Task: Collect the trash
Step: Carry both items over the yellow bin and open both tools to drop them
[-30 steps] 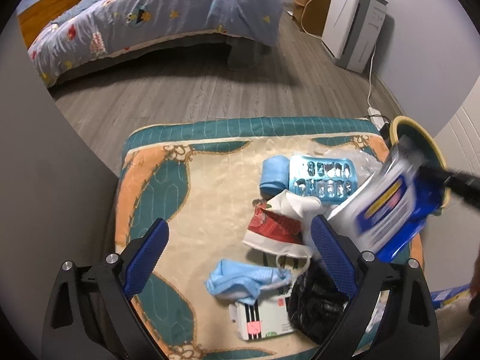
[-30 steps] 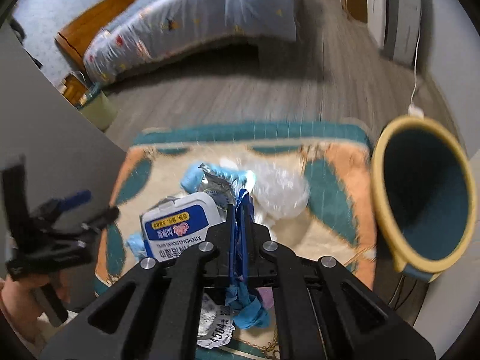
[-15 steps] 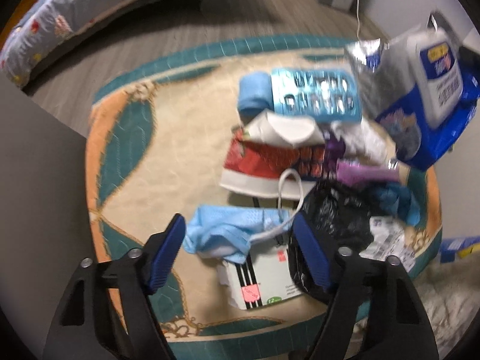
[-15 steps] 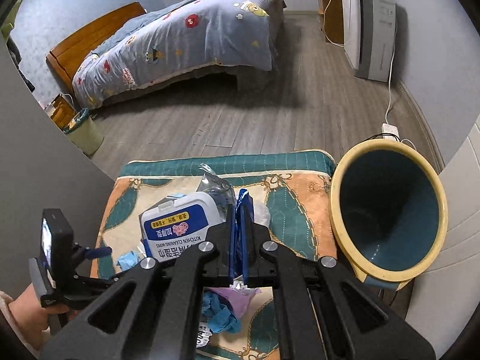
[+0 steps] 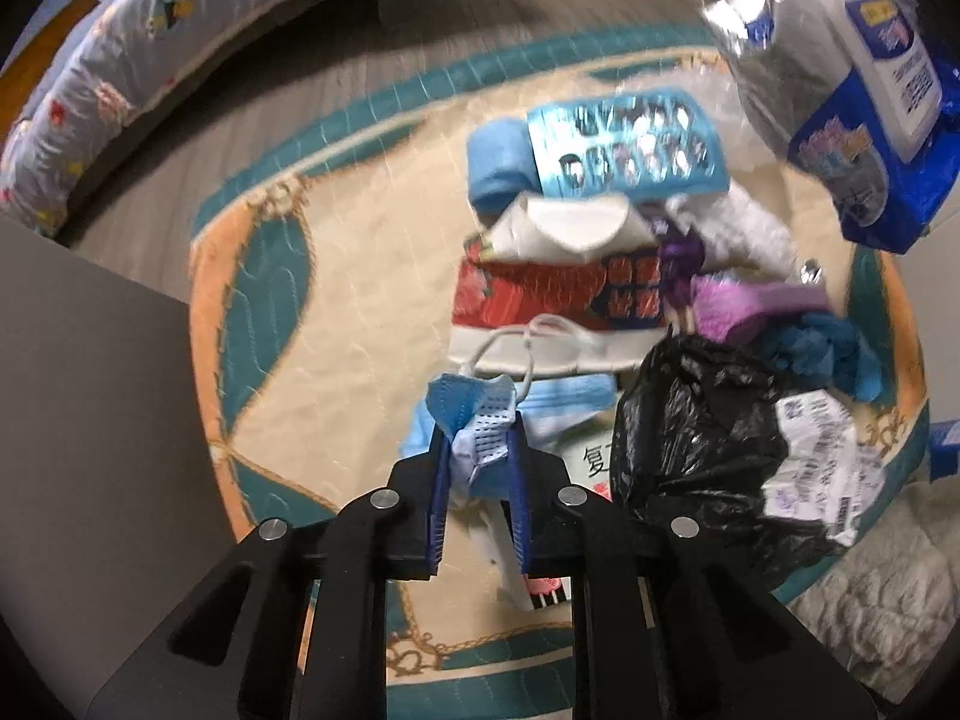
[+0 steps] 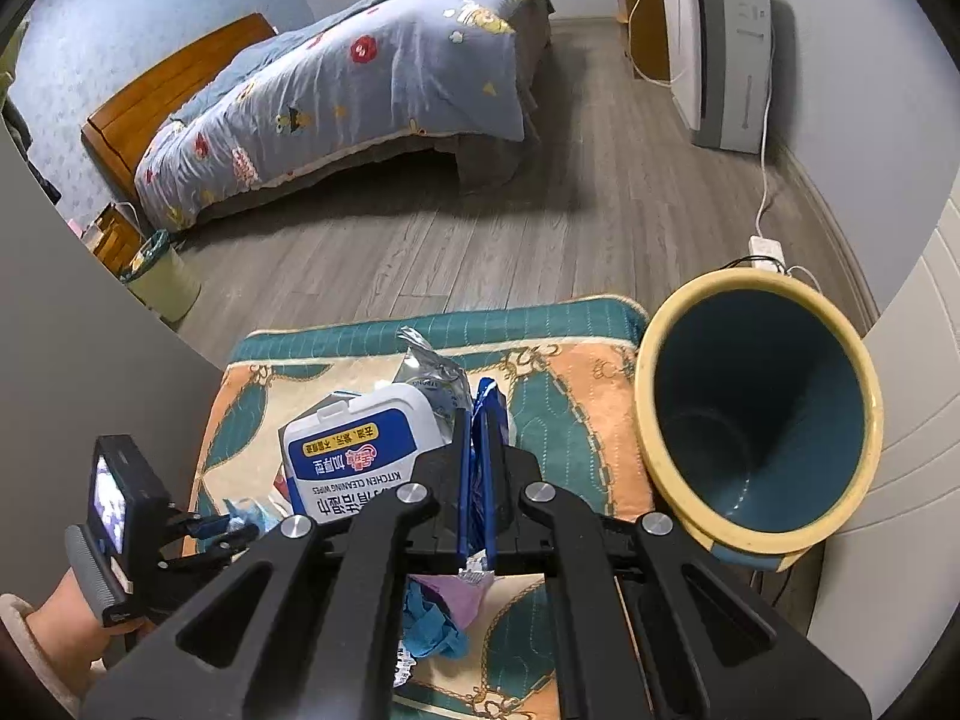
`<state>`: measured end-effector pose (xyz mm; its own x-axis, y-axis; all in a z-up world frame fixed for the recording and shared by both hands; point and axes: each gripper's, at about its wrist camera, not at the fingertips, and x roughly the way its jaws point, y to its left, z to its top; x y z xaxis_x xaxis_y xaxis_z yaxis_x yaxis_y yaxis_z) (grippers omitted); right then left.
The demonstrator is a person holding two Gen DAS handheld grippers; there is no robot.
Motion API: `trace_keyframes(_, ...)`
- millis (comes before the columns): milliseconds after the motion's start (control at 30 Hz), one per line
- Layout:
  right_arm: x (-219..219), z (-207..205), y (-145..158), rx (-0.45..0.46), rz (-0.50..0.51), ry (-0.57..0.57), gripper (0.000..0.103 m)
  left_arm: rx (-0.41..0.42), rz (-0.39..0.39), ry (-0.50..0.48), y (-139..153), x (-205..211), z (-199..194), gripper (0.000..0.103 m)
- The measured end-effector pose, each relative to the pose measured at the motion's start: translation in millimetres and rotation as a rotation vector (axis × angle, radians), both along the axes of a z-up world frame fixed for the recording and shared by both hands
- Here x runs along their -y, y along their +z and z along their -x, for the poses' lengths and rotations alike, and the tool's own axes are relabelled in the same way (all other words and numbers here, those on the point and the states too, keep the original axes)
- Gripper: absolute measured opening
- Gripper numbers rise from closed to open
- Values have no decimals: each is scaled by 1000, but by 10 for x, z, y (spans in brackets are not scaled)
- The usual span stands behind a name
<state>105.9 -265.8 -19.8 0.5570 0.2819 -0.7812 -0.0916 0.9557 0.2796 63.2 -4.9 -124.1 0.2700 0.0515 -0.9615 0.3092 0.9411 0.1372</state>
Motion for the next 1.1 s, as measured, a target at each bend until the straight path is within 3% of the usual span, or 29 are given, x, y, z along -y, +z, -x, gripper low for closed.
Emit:
trace_keyframes(133, 147, 43, 84, 25, -10, -32, 3, 108, 54, 20, 365, -8, 45, 18)
trace_keyframes(300, 437, 34, 197, 79, 50, -100, 3, 281, 122, 18, 894, 100, 93, 18)
trace_keyframes(400, 727, -12, 223, 89, 32, -162, 3, 358, 185, 4, 1222, 299, 81, 18)
trace_keyframes(700, 1443, -115, 155, 86, 13, -302, 3, 529, 246, -118, 1883, 1010, -116, 18)
trace_keyframes(933, 1788, -173, 45, 68, 30, -377, 3, 545, 296, -214, 2101, 1580, -428, 18)
trace_keyframes(1100, 1950, -195, -86, 45, 116, -442, 3, 498, 316, -283, 1950, 2088, -645, 18)
